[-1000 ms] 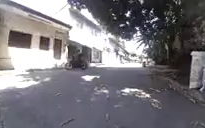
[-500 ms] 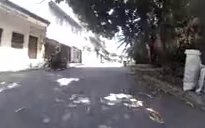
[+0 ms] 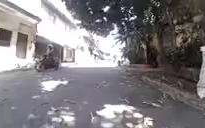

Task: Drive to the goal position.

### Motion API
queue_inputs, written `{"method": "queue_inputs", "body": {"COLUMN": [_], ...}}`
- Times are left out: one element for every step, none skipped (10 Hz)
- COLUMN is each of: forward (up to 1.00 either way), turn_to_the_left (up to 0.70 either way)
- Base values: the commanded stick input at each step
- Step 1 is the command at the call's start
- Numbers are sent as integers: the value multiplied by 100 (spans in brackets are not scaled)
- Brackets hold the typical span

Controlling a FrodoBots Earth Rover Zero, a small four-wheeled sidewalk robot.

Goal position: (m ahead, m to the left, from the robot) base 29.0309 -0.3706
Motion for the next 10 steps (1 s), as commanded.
{"method": "queue_inputs", "body": {"forward": [100,100,100,100,100,100,100,100,100,100], "turn_to_the_left": [0,0,0,0,0,0,0,0,0,-18]}}
